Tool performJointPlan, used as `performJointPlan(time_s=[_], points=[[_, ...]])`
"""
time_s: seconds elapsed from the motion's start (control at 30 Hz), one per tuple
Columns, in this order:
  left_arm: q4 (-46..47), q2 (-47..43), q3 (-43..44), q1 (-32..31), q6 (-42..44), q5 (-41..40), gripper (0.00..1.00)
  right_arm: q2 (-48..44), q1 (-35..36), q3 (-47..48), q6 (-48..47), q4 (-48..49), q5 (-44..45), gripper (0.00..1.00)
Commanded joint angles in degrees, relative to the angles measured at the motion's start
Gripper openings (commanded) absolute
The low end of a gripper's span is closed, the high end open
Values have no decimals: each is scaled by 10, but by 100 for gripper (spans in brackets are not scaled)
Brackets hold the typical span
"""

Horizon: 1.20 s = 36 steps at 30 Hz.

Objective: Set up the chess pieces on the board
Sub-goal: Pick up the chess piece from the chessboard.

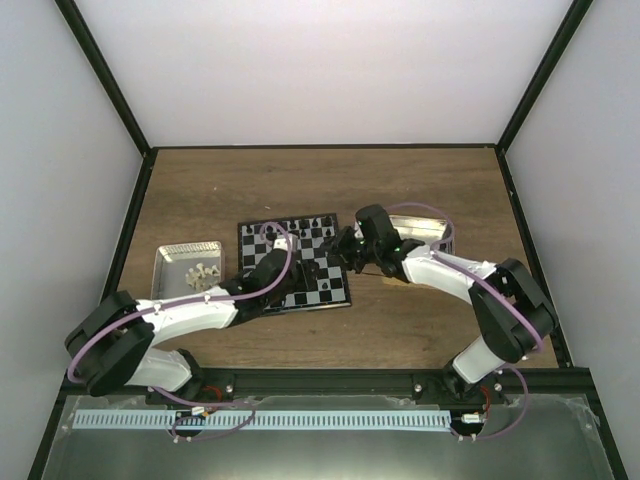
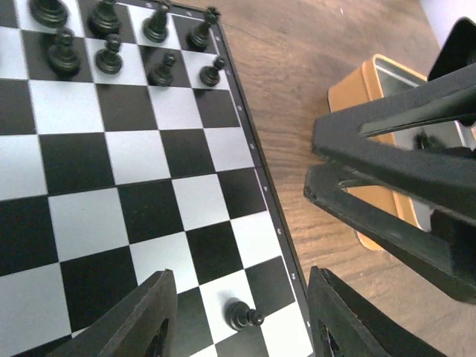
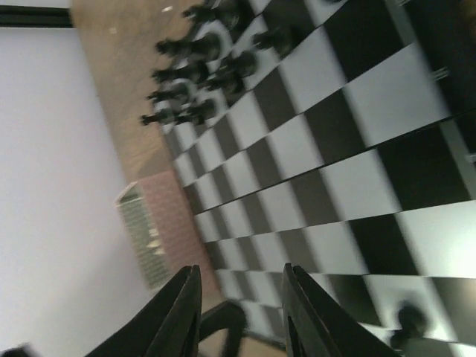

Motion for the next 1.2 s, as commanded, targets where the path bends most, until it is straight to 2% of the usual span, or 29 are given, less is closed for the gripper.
performJointPlan(time_s=[0.0, 0.17, 0.27, 0.37, 0.63, 0.73, 1.03, 1.17], points=[[-77, 13, 60, 5, 99, 76, 52, -34, 1, 0, -119, -108, 114, 33], [-166, 63, 122, -7, 159, 135, 53, -101, -22, -19, -142, -172, 228, 36], [-200, 86, 143, -10, 162, 132, 53, -139, -43, -33, -150, -190, 270, 37], [-245, 121, 175, -10, 168, 122, 48, -168, -57, -42, -160, -206, 302, 37], [-301, 170, 220, -10, 168, 121, 40, -191, -72, -57, -165, -204, 308, 37], [-300, 176, 224, -10, 173, 121, 32, -192, -72, -63, -163, -198, 305, 37], [-307, 197, 242, -10, 181, 119, 31, -196, -76, -64, -168, -196, 314, 37], [-310, 199, 250, -10, 186, 102, 20, -200, -77, -64, -167, -197, 317, 37]])
